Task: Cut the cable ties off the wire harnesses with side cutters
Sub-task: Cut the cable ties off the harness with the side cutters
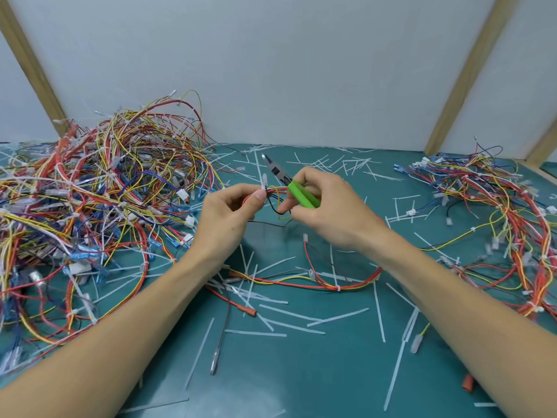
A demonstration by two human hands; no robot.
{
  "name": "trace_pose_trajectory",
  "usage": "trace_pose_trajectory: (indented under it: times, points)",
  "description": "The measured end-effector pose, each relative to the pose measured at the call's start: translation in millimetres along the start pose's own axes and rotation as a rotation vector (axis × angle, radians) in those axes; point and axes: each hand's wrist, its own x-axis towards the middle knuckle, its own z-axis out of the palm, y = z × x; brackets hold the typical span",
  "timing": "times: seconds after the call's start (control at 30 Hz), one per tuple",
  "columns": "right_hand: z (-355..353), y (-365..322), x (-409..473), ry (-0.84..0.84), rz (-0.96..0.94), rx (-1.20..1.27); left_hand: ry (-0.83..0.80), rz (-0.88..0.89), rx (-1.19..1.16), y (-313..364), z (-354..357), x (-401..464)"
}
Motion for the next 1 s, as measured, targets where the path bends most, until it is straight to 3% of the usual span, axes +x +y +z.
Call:
trace_pose_trajectory:
  times: [0.1, 0.33, 0.47, 0.63, 0.77, 0.8, 0.87, 0.93, 1.0]
  points:
    - [-5, 0, 2, -0.094, -0.009, 0.017, 0.002, -0.029, -0.073, -2, -1, 2]
    - [-7, 5, 4, -0.034, -0.067, -0.028, -0.090, -0.049, -0.143, -4, -1, 2]
    - [-4, 6, 2, 0.065, -0.033, 0.091, -0.084, 0.065, 0.046, 0, 2, -3]
    - [18, 7, -4, 0.211, 0.002, -0.119, -0.060, 0.077, 0.043, 4, 5, -5]
    - [17, 2, 2, 0.376, 0.006, 0.301, -0.091, 0.076, 0.030, 5, 8, -6]
    - [11, 2, 4, 0.337, 0.015, 0.425, -0.082, 0.067, 0.025, 5, 8, -6]
    - [-7, 5, 6, 0.067, 0.022, 0.528, -0.023, 0.028, -0.029, 4, 7, -5]
    - [-21, 6, 4, -0.256, 0.002, 0.372, 0.028, -0.025, -0.095, 3, 4, -2]
    - [-21, 6, 3, -0.386, -0.009, 0.205, 0.037, -0.068, -0.117, 2, 1, -1]
